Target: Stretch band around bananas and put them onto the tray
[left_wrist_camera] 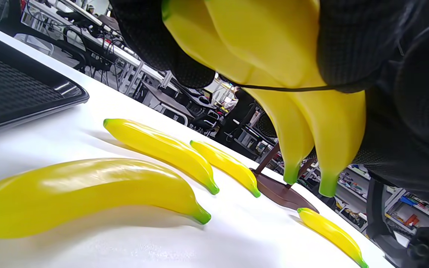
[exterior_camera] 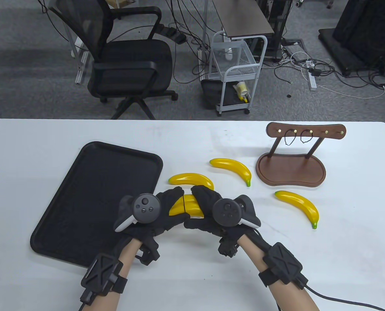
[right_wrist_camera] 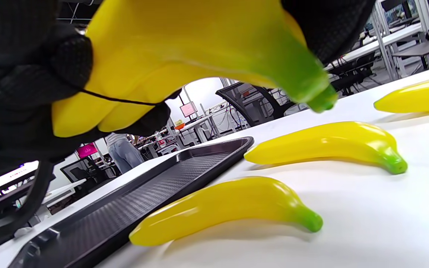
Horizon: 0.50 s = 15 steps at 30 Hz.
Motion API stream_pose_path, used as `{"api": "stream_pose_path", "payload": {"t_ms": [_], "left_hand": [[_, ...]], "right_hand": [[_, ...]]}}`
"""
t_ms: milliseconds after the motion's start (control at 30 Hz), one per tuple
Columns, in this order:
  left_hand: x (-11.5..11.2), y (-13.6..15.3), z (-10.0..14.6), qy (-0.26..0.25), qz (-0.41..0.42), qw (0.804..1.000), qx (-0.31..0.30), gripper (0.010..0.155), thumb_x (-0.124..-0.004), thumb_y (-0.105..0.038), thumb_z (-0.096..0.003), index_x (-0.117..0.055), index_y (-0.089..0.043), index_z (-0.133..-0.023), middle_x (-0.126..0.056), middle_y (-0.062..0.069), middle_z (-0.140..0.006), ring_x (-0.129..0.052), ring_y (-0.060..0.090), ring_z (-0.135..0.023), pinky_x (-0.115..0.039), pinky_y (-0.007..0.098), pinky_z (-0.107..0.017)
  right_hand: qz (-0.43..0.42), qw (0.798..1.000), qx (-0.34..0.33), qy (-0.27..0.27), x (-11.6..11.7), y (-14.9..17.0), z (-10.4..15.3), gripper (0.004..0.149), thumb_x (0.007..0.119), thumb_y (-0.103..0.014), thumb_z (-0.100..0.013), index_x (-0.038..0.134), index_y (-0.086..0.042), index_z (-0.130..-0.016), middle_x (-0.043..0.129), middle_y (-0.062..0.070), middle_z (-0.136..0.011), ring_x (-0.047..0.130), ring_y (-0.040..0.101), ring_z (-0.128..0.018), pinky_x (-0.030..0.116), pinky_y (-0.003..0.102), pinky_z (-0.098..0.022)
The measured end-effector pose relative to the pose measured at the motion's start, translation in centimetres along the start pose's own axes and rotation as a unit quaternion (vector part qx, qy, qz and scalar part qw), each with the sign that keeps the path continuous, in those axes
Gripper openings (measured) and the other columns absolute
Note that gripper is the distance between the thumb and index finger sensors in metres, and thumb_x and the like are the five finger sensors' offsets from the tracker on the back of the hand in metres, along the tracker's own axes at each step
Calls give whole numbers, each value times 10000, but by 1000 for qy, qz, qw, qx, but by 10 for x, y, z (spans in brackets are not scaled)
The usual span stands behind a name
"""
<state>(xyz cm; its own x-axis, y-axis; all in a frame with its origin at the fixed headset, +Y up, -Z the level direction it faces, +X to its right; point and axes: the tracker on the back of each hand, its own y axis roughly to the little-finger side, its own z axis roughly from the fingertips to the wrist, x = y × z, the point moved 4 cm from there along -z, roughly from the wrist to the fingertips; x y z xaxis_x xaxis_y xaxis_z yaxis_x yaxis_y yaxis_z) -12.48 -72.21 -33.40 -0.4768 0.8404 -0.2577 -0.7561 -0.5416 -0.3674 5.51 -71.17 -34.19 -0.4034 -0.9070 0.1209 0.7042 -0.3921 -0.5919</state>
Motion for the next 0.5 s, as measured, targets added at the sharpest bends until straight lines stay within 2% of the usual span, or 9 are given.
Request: {"api": "stream_pose_path", "payload": {"t_ms": [200,500], "left_hand": [[-1,-3,0,-4,-7,1000,0,813,-766,-637,-540,-454,-224,-1166,-617,49,-1207,-774,304,-1024,-606,494,-829],[0,1,0,0,17,1000,-8,832,-786,-635,-515,-473,-215,-1161,-640,58,-1194,-787,307,-1016,-616,499,-826]], "right_hand": [[24,1000,2,14,-1,-1,0,1037,647,-742,-425,455,-3,-1127,573,280,-1119,710,544,-931,708,632,-587],[-4,1000,-13,20,-2,0,1,975,712,-698,-452,500,-17,-1116,618,259,-1102,758,496,-896,717,614,-580]]}}
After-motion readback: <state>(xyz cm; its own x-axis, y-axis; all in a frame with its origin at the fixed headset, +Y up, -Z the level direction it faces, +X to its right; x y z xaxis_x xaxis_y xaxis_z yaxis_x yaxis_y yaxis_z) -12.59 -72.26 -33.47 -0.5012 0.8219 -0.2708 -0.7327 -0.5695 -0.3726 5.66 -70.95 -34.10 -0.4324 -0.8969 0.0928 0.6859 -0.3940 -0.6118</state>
